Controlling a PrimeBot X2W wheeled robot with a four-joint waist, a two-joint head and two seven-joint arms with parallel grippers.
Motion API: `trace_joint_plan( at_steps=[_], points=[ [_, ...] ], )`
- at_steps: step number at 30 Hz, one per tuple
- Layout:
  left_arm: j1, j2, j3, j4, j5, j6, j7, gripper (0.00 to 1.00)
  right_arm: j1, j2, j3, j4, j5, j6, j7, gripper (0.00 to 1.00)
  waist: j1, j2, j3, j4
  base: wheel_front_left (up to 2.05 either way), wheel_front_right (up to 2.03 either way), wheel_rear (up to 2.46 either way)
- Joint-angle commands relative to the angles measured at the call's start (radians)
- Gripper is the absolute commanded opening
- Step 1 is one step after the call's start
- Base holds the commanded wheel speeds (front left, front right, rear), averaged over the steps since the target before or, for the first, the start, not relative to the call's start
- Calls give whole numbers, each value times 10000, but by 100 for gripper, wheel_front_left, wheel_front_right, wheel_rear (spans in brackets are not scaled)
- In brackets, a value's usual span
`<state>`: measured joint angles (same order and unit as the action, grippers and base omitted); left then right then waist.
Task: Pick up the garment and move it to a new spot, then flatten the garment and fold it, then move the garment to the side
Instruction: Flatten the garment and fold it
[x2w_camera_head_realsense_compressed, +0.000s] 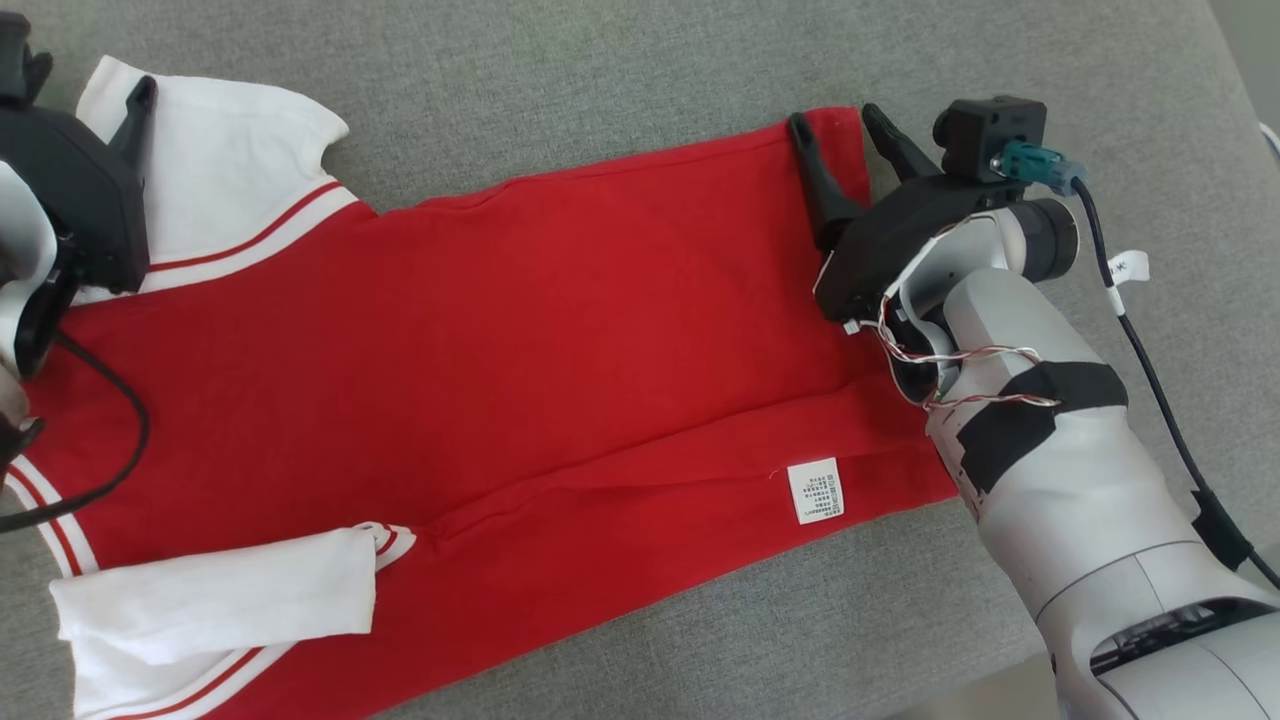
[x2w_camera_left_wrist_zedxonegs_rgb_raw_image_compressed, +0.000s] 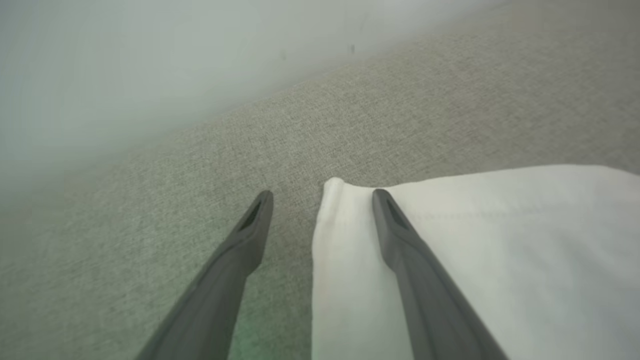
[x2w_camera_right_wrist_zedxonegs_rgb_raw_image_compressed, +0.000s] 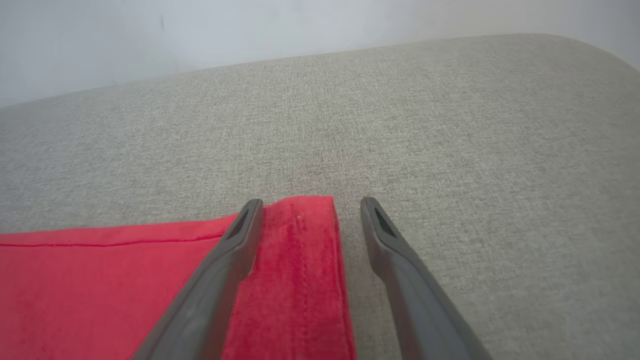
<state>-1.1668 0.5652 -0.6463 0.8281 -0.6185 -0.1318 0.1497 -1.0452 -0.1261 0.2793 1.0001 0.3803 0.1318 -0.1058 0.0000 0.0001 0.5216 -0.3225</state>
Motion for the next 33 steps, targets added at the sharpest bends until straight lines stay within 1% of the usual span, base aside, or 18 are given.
trace_joint_plan(
  at_steps=[1, 3, 4, 5, 6, 7, 10, 11, 16, 22, 28, 30, 33],
  points=[
    [-104, -45, -26, 68, -107, 26, -78, 100, -116, 96, 48, 22, 74, -24, -32, 100, 0, -1, 49, 8, 0, 0, 0],
    [-144, -173, -186, 217, -343, 25, 29, 100, -198, 111, 166, 122, 160, -24, -34, 99, 0, -1, 100, 21, 0, 0, 0],
    [-155, -204, -258, 279, -408, 25, 70, 100, -223, 118, 224, 181, 214, -24, 14, 46, 0, -1, 119, 26, 0, 0, 0],
    [-199, -220, -327, 330, -489, 25, 78, 100, -267, 128, 281, 217, 263, -24, 10, 33, 0, -1, 140, 26, 0, 0, 0],
    [-227, -242, -431, 366, -573, 25, 89, 31, -321, 129, 320, 223, 307, -24, -87, 0, 0, -1, 155, 28, 0, 0, 0],
    [-211, -293, -502, 381, -716, 25, 123, 0, -353, 119, 362, 255, 339, -24, -130, 0, 0, -1, 157, 36, 0, 0, 0],
    [-287, -321, -674, 316, -986, 24, -82, 0, -397, 15, 465, 346, 423, -24, -335, 0, 0, -1, 110, 116, 0, 0, 0],
    [-315, -319, -836, 237, -1055, 26, -345, 0, -402, -99, 494, 418, 506, -24, -486, 0, 0, -1, 10, 212, 0, 0, 0],
    [-234, -438, -1023, 25, -1434, 26, -1155, 0, -189, -389, 610, 537, 631, -24, -845, 0, 0, -1, -365, 529, 0, 0, 0],
    [355, -463, -1052, -470, -1897, 26, -2317, 0, 454, -621, 899, 298, 903, -24, -1266, 0, 0, -1, -1044, 821, 0, 0, 0],
    [1495, -414, -1003, -1474, -2231, 38, -3274, 0, 1417, -1032, 1136, -216, 1241, -24, -1499, 0, 0, -1, -1657, 1198, 0, 0, 0],
    [1978, -387, -966, -1968, -2297, 125, -3517, 0, 1748, -1196, 1176, -477, 1338, -24, -1536, 0, 0, -1, -1820, 1320, 0, 0, 0],
    [2765, -272, -820, -2916, -2477, 425, -3770, 0, 2221, -1461, 1167, -916, 1459, -24, -1590, 0, 0, -1, -1998, 1486, 0, 0, 0]
  ],
)
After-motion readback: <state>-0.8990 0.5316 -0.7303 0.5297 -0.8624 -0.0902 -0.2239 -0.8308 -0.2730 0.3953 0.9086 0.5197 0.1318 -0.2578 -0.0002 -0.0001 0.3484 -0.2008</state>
